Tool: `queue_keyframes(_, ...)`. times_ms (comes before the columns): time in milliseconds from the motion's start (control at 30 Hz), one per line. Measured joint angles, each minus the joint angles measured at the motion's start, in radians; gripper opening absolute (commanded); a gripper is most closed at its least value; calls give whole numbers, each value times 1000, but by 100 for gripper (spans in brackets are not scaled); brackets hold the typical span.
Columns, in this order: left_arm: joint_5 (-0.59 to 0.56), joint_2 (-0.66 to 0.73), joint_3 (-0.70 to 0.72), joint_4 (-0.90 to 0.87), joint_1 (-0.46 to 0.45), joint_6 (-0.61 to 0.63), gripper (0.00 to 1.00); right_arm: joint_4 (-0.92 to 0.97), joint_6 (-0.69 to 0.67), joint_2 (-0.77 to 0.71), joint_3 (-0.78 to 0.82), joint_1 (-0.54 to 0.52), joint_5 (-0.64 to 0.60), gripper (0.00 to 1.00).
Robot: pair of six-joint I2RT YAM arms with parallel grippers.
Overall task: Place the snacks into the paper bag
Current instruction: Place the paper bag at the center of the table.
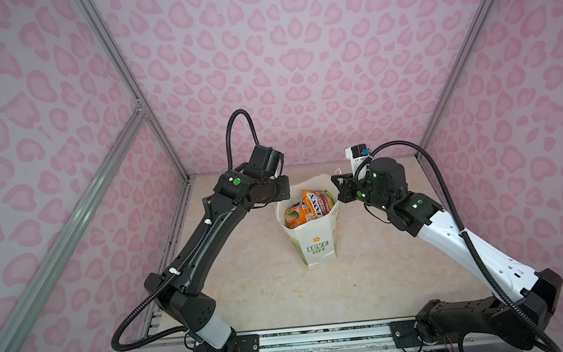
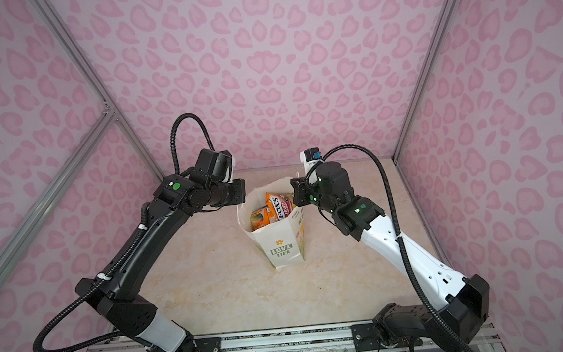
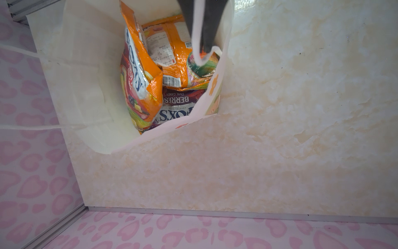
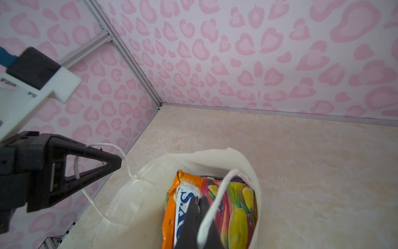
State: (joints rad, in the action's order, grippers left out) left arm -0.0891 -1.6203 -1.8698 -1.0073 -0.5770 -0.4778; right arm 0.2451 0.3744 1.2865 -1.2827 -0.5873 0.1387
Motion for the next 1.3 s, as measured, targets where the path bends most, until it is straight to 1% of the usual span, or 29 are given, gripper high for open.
queue_keyframes(133,16,2,17,42,8,-10,4,-22,8,-47,53,-2,-1,0)
queue_keyframes(400,66,-46,-106,37,14,-11,4,-6,26,-123,115,-8,-30,0)
queue_keyframes(533,82,-64,-125,36,14,-19,4,-3,30,-129,128,-8,-34,0)
queue_keyframes(667,92,-47,-75,50,14,-31,4,-16,31,-136,144,-8,-42,0)
queue_keyframes(867,95,46,16,83,14,-73,4,-16,32,-127,144,-2,-44,0)
queue_keyframes(1000,109,52,37,105,13,-89,5,-22,32,-120,144,-2,-43,0)
queue_keyframes(1033,110,52,44,113,13,-90,5,-24,32,-119,144,-2,-43,2)
queue_keyframes(1167,111,52,50,124,13,-97,16,-39,34,-121,144,-2,-44,14)
queue_keyframes(1200,111,52,50,128,13,-97,18,-42,33,-122,146,-2,-45,16)
queue_keyframes(1267,112,52,50,133,13,-97,28,-44,34,-125,148,-2,-47,19)
queue_keyframes(1300,112,52,50,135,13,-96,35,-44,34,-126,148,-2,-54,21)
